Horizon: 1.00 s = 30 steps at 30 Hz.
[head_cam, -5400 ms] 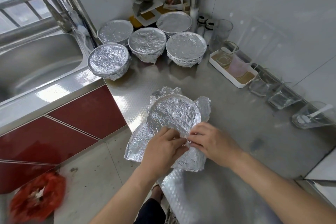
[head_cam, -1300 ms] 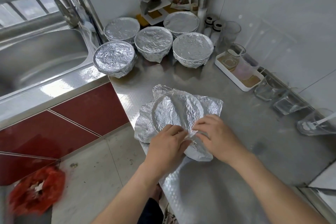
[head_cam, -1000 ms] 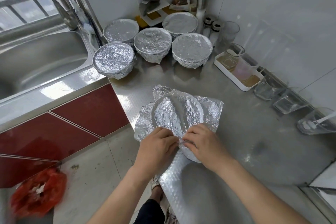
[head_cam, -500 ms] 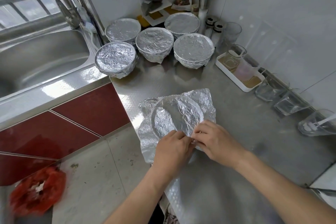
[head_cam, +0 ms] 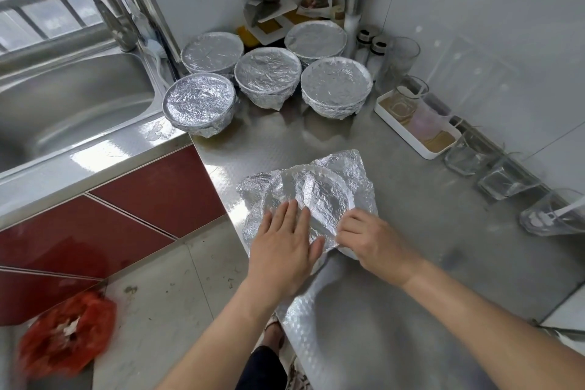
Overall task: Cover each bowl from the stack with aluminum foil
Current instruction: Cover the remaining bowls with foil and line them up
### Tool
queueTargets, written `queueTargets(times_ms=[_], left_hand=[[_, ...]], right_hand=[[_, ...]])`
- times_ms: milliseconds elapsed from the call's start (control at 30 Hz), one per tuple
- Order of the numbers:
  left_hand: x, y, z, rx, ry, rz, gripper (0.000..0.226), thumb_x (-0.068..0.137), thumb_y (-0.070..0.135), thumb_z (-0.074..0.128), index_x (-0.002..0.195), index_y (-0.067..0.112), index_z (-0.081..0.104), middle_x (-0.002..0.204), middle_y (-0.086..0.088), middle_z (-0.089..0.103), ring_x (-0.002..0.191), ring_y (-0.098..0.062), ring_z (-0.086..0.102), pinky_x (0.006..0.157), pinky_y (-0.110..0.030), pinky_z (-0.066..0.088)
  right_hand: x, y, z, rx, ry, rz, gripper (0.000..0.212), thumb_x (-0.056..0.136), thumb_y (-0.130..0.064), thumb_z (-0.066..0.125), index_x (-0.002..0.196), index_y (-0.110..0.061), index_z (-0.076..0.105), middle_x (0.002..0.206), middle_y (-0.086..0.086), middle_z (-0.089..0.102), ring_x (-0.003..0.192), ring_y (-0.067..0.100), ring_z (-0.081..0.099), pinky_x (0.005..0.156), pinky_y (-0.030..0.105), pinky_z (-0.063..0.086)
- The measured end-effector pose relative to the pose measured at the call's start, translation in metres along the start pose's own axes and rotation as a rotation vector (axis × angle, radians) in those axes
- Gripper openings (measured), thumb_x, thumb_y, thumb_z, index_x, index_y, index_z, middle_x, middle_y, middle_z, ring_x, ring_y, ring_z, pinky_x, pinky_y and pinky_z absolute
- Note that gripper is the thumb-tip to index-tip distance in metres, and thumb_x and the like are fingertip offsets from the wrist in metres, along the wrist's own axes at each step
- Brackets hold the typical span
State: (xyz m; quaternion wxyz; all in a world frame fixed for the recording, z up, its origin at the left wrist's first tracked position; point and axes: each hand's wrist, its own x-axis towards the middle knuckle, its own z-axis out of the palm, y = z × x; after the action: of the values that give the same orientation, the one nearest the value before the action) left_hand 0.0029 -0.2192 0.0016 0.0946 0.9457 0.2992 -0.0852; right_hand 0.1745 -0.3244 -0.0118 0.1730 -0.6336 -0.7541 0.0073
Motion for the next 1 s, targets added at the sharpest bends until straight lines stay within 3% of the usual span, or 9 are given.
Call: queueTargets(times_ms=[100,200,300,433,633,767,867,933,1000], left_hand=[[0.004,-0.003,-0.002,-0.006,0.046,-0.035,0.081,0.091,0.057,-0.005,0.155,0.014,0.018,0.163,-0.008,0.014,0.151,-0.024,0.008,0.119,-0.037,0.001],[0.011,-0.006,-0.005,0.021,0.036,-0.051,0.081,0.089,0.055,-0.009,0.156,0.016,0.015,0.164,-0.006,0.01,0.151,-0.022,0.004,0.119,-0.042,-0.005],[0.014,-0.005,-0.007,0.022,0.019,-0.069,0.085,0.085,0.054,-0.014,0.156,0.015,0.011,0.164,-0.008,0.005,0.151,-0.022,-0.002,0.117,-0.043,-0.012],[0.009,-0.007,-0.002,0.025,-0.005,-0.089,0.086,0.085,0.056,-0.012,0.156,0.015,0.011,0.164,-0.011,0.005,0.151,-0.025,-0.001,0.12,-0.044,-0.007],[0.014,-0.015,0.001,-0.022,0.144,-0.098,0.059,0.098,0.042,0.017,0.136,0.011,0.05,0.149,-0.012,0.045,0.141,-0.029,0.036,0.115,-0.048,0.027],[0.015,-0.019,0.01,-0.024,0.152,-0.083,0.057,0.099,0.039,0.023,0.14,0.01,0.05,0.15,-0.014,0.043,0.142,-0.031,0.035,0.115,-0.05,0.027],[0.009,-0.018,0.014,-0.018,0.148,-0.09,0.058,0.099,0.04,0.023,0.14,0.009,0.05,0.148,-0.018,0.045,0.142,-0.033,0.036,0.114,-0.051,0.029],[0.004,-0.017,0.013,-0.012,0.161,-0.084,0.058,0.099,0.043,0.022,0.138,0.01,0.051,0.145,-0.019,0.047,0.139,-0.035,0.039,0.113,-0.051,0.033],[-0.002,-0.017,0.01,-0.019,0.209,-0.07,0.054,0.099,0.047,0.028,0.131,0.015,0.057,0.139,-0.015,0.054,0.133,-0.033,0.047,0.11,-0.048,0.038]], right_hand=[[0.0,0.007,-0.005,0.087,-0.036,0.129,0.006,0.079,-0.013,0.063,0.082,-0.016,0.067,0.097,0.0,0.061,0.098,0.022,0.055,0.076,0.039,0.052],[0.004,0.005,-0.009,0.193,0.014,0.358,0.027,0.081,-0.023,0.059,0.105,-0.016,0.07,0.124,0.003,0.06,0.122,0.025,0.051,0.096,0.046,0.047],[0.016,-0.008,-0.008,0.103,-0.113,0.481,0.062,0.091,-0.045,0.027,0.137,-0.012,0.051,0.151,0.005,0.04,0.143,0.022,0.029,0.115,0.044,0.023],[0.019,-0.02,0.004,-0.007,-0.302,0.521,0.08,0.084,-0.048,-0.007,0.153,-0.018,0.02,0.161,-0.005,0.01,0.148,0.011,-0.004,0.112,0.034,-0.009],[0.032,-0.017,0.002,-0.054,-0.338,0.598,0.057,0.099,-0.04,0.013,0.152,-0.021,0.021,0.162,-0.007,0.004,0.148,0.011,-0.01,0.117,0.037,-0.005],[0.039,-0.024,0.009,-0.075,-0.375,0.581,0.085,0.078,-0.049,-0.013,0.153,-0.022,0.014,0.162,-0.007,0.0,0.147,0.011,-0.013,0.115,0.04,-0.009],[0.044,-0.021,0.012,-0.06,-0.339,0.568,0.07,0.09,-0.047,-0.002,0.153,-0.023,0.017,0.162,-0.007,0.001,0.148,0.012,-0.012,0.117,0.044,-0.003],[0.043,-0.017,0.01,0.019,-0.197,0.582,0.053,0.097,-0.039,0.028,0.145,-0.02,0.039,0.159,0.001,0.024,0.148,0.019,0.011,0.116,0.047,0.017],[0.039,-0.014,0.008,0.098,0.137,0.658,0.037,0.09,-0.03,0.049,0.121,-0.013,0.062,0.13,0.007,0.059,0.124,0.029,0.05,0.097,0.045,0.045]])
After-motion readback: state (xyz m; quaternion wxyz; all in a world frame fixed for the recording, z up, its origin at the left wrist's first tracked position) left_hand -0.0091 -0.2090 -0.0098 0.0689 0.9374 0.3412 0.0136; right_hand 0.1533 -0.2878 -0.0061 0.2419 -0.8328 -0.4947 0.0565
